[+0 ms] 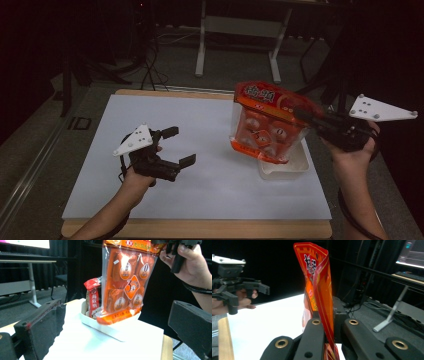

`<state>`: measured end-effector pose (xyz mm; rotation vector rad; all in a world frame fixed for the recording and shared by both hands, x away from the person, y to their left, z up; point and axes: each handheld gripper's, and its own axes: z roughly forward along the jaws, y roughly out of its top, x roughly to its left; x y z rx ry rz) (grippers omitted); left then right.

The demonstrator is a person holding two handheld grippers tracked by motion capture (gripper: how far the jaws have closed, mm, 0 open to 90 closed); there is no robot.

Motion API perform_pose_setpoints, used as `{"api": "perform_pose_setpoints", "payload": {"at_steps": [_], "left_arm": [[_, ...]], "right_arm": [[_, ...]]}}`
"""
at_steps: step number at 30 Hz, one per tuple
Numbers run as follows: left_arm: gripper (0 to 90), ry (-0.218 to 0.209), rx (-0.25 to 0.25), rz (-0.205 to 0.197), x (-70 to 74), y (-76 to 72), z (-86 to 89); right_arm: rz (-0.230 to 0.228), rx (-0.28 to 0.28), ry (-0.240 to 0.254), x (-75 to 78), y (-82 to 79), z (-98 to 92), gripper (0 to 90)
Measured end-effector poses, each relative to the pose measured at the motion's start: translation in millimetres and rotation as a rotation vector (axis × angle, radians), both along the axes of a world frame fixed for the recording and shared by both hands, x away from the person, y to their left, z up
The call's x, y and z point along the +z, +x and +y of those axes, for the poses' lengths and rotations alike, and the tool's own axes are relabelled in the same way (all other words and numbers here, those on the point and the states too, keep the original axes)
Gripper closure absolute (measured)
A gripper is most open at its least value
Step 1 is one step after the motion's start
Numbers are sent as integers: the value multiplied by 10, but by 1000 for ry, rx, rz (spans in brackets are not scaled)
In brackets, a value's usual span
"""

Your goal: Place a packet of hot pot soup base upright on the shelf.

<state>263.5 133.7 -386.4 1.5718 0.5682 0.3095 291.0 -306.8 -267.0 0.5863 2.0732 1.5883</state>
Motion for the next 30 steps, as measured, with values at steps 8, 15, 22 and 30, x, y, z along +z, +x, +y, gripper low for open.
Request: {"api": "perform_pose_setpoints", "payload": {"at_steps": [8,15,22,30], "left_arm": [[8,35,23,41,-180,-13,45],[8,52,30,71,-335,-35,83],[8,44,43,105,-468,-40,141],[8,51,51,143,-656,-50,164]], "right_arm": [[19,-51,-1,-74,81,-248,900],[33,-85,-4,-149,124,-382,900],[49,-113,-14,-263,161,-504,900],[72,-146,-37,-393,256,-568,900]]}}
